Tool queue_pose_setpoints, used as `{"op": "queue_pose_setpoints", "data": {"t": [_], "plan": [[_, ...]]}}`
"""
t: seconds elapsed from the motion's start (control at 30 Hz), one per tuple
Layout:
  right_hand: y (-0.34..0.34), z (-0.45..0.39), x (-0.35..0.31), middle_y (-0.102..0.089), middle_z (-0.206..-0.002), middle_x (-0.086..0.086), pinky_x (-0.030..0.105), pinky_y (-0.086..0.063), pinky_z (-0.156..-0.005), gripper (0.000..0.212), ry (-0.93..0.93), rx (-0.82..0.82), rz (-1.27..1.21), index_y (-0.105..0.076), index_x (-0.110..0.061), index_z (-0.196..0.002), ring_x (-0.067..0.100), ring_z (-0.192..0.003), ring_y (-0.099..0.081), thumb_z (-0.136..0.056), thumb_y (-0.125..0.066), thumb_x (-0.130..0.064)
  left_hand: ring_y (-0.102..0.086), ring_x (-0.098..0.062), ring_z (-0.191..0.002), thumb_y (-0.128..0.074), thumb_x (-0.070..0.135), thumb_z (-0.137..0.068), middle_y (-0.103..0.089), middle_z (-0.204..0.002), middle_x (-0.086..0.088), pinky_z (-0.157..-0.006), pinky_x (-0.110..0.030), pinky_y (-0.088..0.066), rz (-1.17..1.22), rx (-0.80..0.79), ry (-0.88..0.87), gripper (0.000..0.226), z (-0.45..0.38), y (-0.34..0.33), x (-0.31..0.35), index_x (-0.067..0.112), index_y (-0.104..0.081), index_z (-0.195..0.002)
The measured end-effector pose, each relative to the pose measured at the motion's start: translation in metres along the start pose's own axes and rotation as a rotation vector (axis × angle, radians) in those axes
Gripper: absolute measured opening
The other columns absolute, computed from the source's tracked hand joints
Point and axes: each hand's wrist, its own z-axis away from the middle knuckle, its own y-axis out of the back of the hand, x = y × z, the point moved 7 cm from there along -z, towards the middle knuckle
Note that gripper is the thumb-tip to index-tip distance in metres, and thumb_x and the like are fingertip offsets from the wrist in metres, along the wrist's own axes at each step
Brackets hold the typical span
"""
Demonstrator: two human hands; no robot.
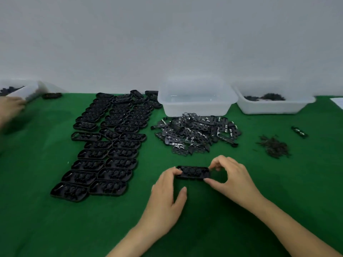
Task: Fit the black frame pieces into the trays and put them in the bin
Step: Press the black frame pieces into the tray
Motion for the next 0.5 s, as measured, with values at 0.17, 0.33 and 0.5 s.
{"op": "queue_pose_setpoints", "data": {"t": [0.17,0.33,0.5], "plan": [[0.0,-0.011,0.015,-0.057,-0.091,-0.017,0.008,-0.039,-0.077,0.029,0.001,0.032,-0.075,-0.051,-0.029,-0.089,-0.004,-0.089,-0.051,-0.072,-0.074,-0.032,-0.033,0.005,-0.119,-0.051,0.023,-0.093,-0.037,-0.123,0.018,-0.102,-0.013,-0.024,-0.056,-0.017,-0.05,0.034,-0.015,-0.011,-0.006,0.036,-0.029,-0.115],[-0.002,-0.007,0.019,-0.058,-0.093,-0.019,0.001,-0.033,-0.073,0.032,0.011,0.068,-0.114,-0.048,-0.037,-0.087,-0.01,-0.09,-0.049,-0.07,-0.075,-0.033,-0.03,0.008,-0.123,-0.05,0.025,-0.093,-0.033,-0.13,0.02,-0.102,-0.01,-0.023,-0.038,-0.008,-0.057,0.034,-0.014,-0.012,-0.012,0.037,-0.029,-0.117],[0.001,-0.006,0.023,-0.054,-0.101,-0.023,0.006,-0.034,-0.073,0.039,-0.046,0.088,-0.196,-0.044,-0.042,-0.095,-0.009,-0.094,-0.047,-0.067,-0.068,-0.053,-0.044,-0.011,-0.116,-0.059,0.022,-0.087,-0.041,-0.126,0.006,-0.089,-0.028,-0.037,-0.286,0.101,-0.209,0.03,-0.051,0.005,0.005,0.021,-0.049,-0.116]]}}
